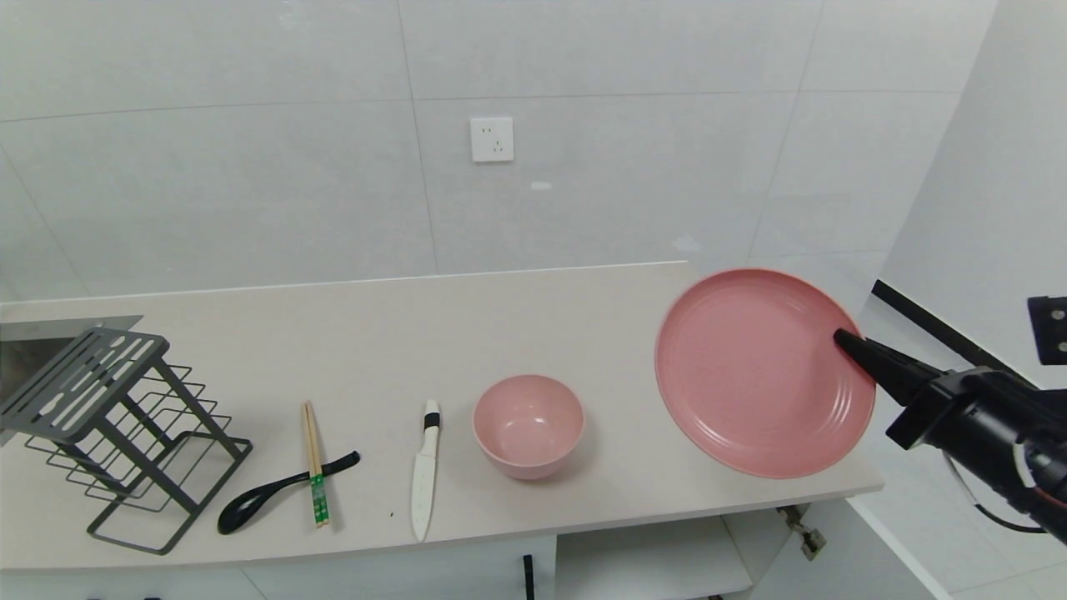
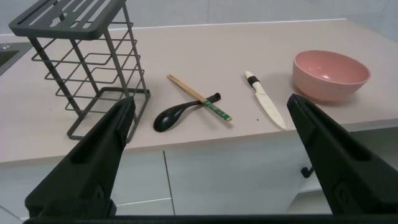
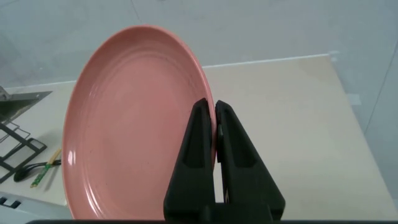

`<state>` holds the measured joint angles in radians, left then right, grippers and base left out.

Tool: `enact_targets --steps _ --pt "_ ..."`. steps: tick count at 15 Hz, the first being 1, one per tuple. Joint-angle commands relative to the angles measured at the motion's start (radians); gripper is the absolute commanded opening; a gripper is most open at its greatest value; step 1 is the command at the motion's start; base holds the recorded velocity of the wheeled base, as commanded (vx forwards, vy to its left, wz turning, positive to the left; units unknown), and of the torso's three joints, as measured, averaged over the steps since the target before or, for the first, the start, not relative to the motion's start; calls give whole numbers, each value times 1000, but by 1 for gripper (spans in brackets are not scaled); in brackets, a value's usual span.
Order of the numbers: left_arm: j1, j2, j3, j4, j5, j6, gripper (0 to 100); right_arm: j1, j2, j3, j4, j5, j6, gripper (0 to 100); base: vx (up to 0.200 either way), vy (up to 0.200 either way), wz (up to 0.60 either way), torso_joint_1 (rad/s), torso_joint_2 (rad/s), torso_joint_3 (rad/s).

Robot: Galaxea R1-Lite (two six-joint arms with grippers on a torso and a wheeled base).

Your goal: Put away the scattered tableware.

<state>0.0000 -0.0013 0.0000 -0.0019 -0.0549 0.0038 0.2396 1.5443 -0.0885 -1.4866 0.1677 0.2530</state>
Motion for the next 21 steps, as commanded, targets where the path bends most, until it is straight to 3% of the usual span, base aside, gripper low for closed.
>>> enact_targets --steps 1,3,5,6,9,10,12,13,17,21 --pt "0 1 0 -10 3 10 100 -28 -59 6 2 13 0 0 0 0 0 0 0 0" --pt "14 49 -153 -214 -10 10 100 -55 -82 9 2 36 0 0 0 0 0 0 0 0" --pt "-2 176 -287 -211 -56 4 100 -51 -76 10 2 38 -1 0 0 0 0 0 0 0" --pt "-18 227 -295 -194 -66 -5 100 -51 -76 12 2 38 -1 0 0 0 0 0 0 0" --pt "-84 428 -287 -185 -92 -127 100 -57 -104 23 3 39 -1 0 0 0 0 0 0 0" --pt "-121 527 -288 -188 -163 -183 100 -55 -110 24 5 41 -3 0 0 0 0 0 0 0" --pt "-150 639 -290 -185 -273 -237 100 -57 -115 23 6 41 -3 0 0 0 0 0 0 0" --pt "-150 701 -291 -191 -293 -271 100 -57 -113 24 6 41 -3 0 0 0 0 0 0 0" --pt "-153 871 -296 -198 -330 -340 100 -57 -112 32 6 41 -3 0 0 0 0 0 0 0" --pt "-158 1090 -362 -256 -326 -337 100 -57 -113 39 6 41 -3 0 0 0 0 0 0 0"
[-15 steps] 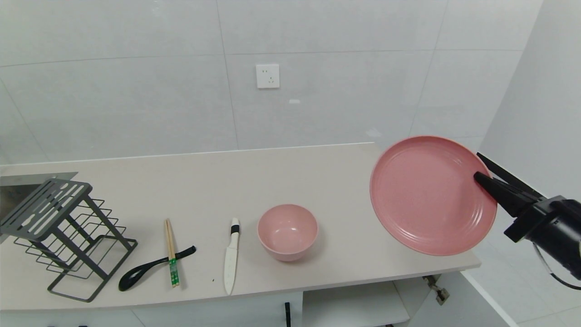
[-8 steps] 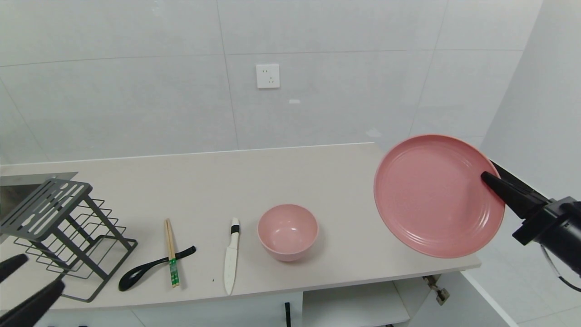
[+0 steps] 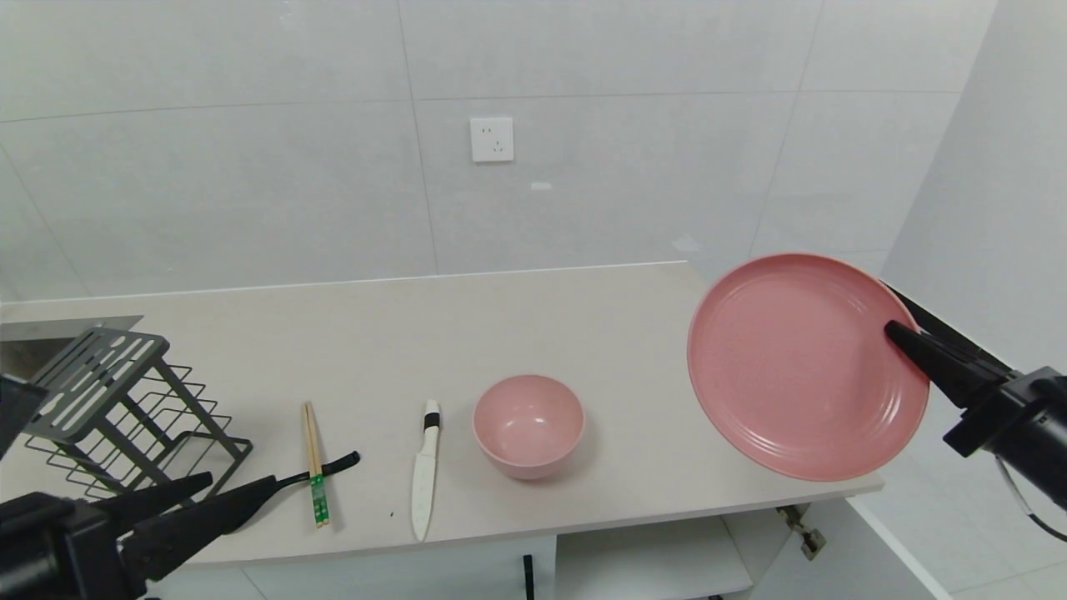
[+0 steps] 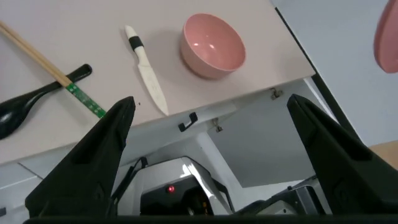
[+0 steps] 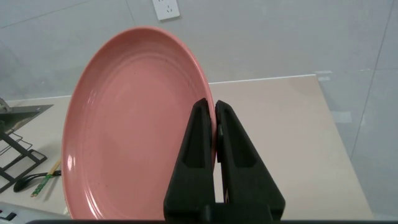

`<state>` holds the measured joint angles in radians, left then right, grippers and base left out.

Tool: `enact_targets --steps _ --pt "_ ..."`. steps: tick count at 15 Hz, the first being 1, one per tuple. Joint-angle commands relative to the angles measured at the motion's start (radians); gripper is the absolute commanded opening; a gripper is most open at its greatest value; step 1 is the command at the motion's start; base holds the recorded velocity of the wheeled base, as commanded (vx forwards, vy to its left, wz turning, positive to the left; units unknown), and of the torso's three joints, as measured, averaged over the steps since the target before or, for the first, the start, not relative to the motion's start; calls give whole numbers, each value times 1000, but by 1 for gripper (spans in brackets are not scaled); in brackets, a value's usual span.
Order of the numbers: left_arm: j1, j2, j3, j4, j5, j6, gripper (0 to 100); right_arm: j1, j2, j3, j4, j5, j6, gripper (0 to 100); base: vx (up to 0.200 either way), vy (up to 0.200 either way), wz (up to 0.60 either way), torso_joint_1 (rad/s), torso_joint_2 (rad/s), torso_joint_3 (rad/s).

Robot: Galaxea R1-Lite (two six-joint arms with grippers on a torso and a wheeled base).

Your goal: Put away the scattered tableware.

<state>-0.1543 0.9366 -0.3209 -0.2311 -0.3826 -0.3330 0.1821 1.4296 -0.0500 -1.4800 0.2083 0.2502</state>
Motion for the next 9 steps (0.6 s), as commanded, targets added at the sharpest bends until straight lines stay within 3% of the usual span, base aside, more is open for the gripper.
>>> enact_targets --steps 1,6,9 --pt "-31 197 -52 -63 1 -1 100 0 2 1 0 0 0 0 0 0 0 0 0 0" --pt "-199 387 -116 -103 73 0 100 0 3 7 0 0 0 0 0 0 0 0 0 0" --pt "-240 479 -150 -103 108 0 100 0 3 7 0 0 0 0 0 0 0 0 0 0"
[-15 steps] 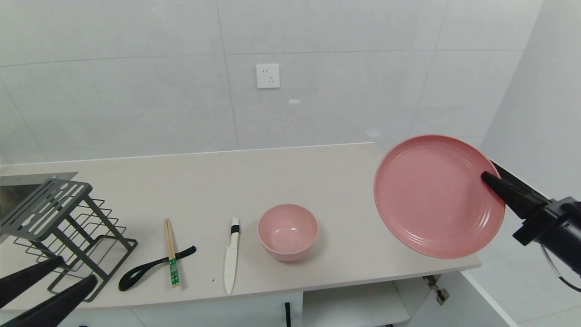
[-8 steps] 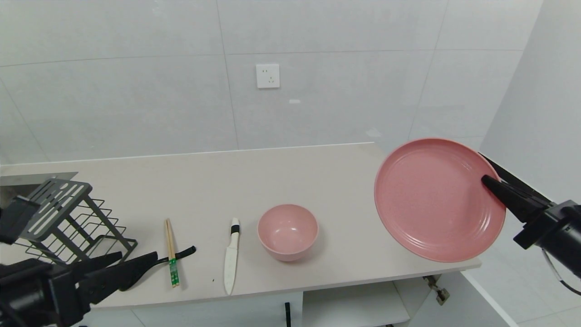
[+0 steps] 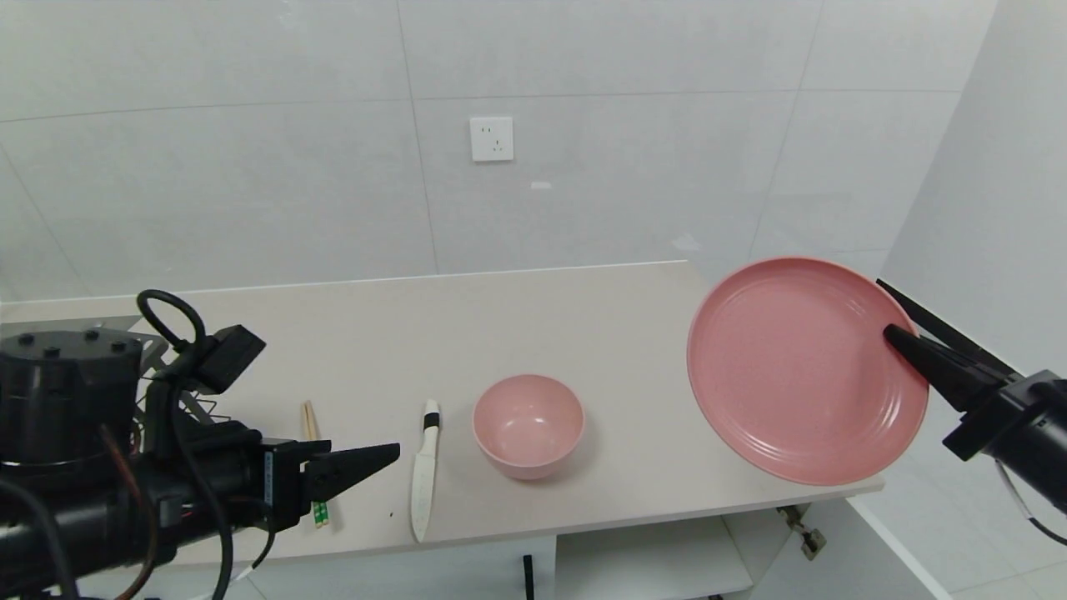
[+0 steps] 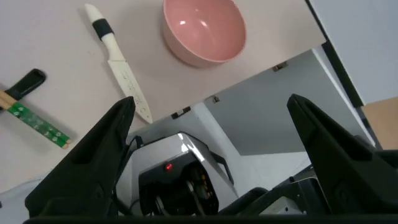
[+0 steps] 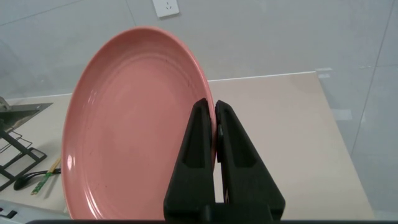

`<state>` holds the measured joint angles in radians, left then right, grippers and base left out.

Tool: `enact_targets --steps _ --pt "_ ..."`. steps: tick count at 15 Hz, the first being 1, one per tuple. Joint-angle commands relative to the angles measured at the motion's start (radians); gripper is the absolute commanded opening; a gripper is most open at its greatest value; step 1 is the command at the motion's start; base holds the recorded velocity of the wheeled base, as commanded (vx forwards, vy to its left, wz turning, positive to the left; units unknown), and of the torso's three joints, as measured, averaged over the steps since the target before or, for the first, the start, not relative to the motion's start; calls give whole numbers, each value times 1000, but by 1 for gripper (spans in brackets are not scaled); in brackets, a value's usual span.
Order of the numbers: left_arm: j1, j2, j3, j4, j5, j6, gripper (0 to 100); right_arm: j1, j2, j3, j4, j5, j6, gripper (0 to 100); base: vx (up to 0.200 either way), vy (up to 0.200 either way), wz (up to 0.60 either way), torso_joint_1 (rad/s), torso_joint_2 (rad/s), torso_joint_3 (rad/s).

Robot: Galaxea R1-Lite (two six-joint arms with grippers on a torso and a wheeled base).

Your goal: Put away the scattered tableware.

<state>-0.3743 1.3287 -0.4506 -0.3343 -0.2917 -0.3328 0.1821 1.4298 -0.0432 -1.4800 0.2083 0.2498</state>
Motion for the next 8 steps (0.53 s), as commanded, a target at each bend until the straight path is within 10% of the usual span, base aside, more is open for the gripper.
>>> enact_targets --steps 1,8 --pt "-20 106 -28 0 26 0 100 0 3 -1 0 0 0 0 0 0 0 0 0 0" --pt "-83 385 -209 -92 105 -2 100 0 9 2 1 -1 -1 0 0 0 0 0 0 0"
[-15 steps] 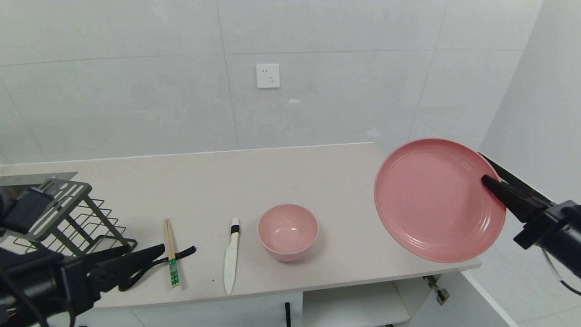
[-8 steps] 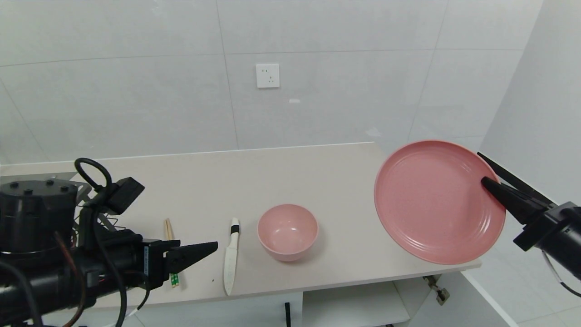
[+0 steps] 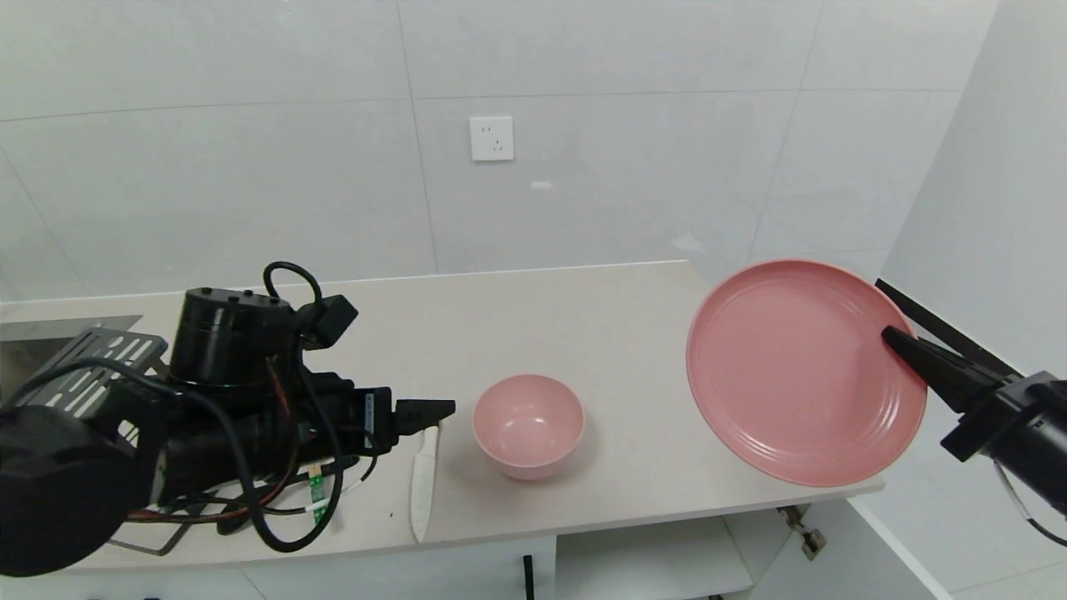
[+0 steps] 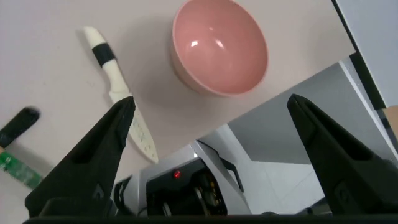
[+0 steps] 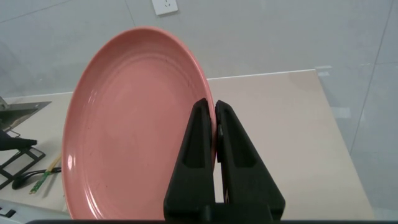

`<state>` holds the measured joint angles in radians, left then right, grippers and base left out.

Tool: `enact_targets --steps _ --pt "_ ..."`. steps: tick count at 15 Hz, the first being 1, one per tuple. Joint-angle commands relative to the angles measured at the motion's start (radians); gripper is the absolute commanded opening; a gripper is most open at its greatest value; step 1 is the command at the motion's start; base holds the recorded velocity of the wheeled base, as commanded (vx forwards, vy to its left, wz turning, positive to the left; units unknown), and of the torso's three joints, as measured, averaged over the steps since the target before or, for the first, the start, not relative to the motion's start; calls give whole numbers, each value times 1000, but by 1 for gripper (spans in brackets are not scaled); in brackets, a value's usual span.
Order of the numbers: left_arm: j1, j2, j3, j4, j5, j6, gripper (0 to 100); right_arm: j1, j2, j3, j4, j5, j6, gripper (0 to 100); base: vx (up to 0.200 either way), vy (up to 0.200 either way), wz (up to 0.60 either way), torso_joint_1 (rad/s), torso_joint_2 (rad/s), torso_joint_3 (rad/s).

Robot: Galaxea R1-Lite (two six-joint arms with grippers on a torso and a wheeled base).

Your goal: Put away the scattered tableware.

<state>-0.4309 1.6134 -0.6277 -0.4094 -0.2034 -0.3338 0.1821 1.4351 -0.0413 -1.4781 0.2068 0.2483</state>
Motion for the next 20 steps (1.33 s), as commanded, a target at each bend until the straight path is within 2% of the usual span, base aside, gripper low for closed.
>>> enact_targets --steps 1,2,6,16,17,18,20 --pt "-32 123 -35 -34 24 -1 100 0 4 0 -1 0 0 0 0 0 0 0 0 0" --pt "-39 164 -35 -80 30 -1 100 0 4 0 -1 0 0 0 0 0 0 0 0 0" --pt "-37 269 -66 -144 30 -1 100 0 4 0 -1 0 0 0 0 0 0 0 0 0" --pt "-40 488 -210 -146 27 -7 100 2 19 -2 -1 0 -37 0 0 0 0 0 0 0" --pt "-39 503 -225 -147 27 -10 100 0 19 -2 -1 0 -37 0 0 0 0 0 0 0" --pt "-40 533 -253 -175 29 -34 100 0 19 -2 -1 0 -37 0 0 0 0 0 0 0" --pt "-39 563 -294 -197 29 -54 100 0 21 -2 -1 0 -37 0 0 0 0 0 0 0"
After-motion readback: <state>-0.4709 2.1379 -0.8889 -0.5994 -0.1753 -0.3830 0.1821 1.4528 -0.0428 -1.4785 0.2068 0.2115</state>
